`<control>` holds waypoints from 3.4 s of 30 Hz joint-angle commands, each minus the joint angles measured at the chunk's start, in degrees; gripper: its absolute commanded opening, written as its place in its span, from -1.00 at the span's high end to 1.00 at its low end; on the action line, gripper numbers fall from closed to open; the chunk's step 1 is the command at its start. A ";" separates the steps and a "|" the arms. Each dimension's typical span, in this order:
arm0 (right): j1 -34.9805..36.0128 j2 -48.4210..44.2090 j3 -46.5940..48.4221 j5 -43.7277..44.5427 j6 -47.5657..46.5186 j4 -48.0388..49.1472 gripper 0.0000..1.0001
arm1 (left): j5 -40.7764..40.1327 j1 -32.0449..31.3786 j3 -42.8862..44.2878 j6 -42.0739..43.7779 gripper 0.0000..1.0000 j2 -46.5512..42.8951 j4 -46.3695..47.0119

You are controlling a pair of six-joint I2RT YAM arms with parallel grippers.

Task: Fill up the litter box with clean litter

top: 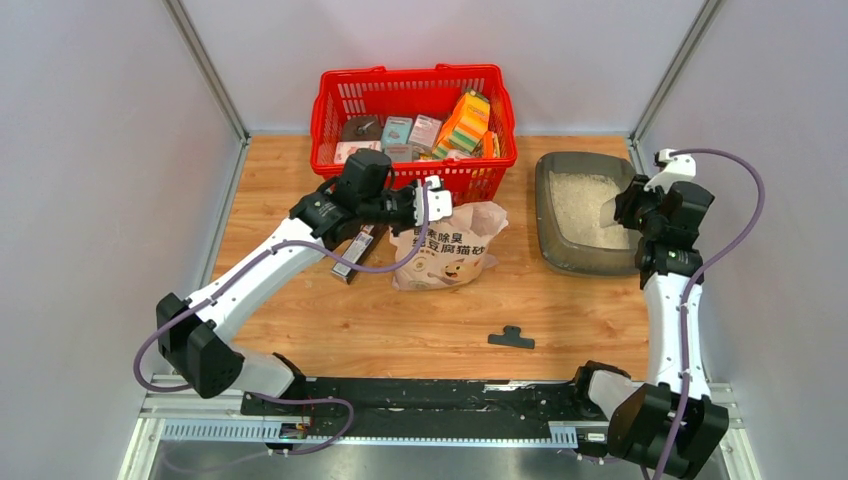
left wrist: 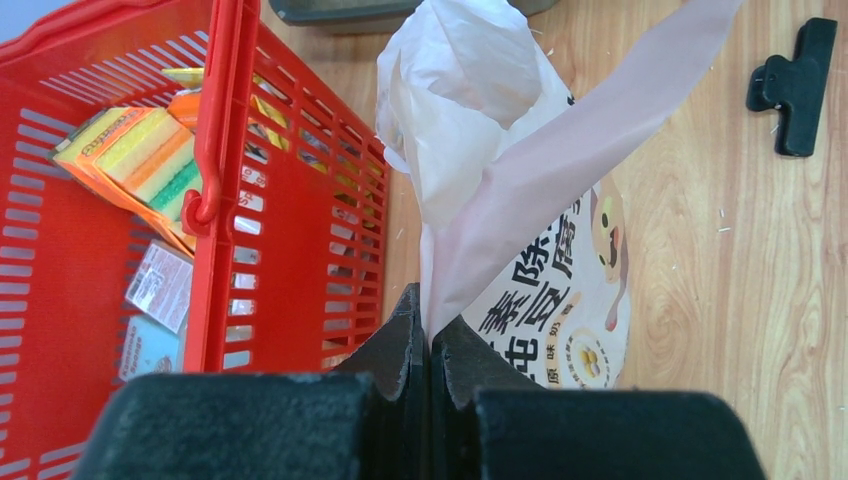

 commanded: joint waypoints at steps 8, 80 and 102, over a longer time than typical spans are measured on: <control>0.66 -3.15 13.24 -32.57 -4.25 -16.55 1.00 | 4.26 -0.52 -3.64 -3.21 0.99 -6.07 6.62; 39.68 25.50 26.43 -7.46 7.72 -25.87 0.56 | -3.20 -0.26 -10.24 -6.38 1.00 -14.77 3.38; 34.41 12.87 17.66 -32.22 -15.19 -18.40 -0.57 | -4.79 0.00 -11.64 -4.53 1.00 -18.29 -2.08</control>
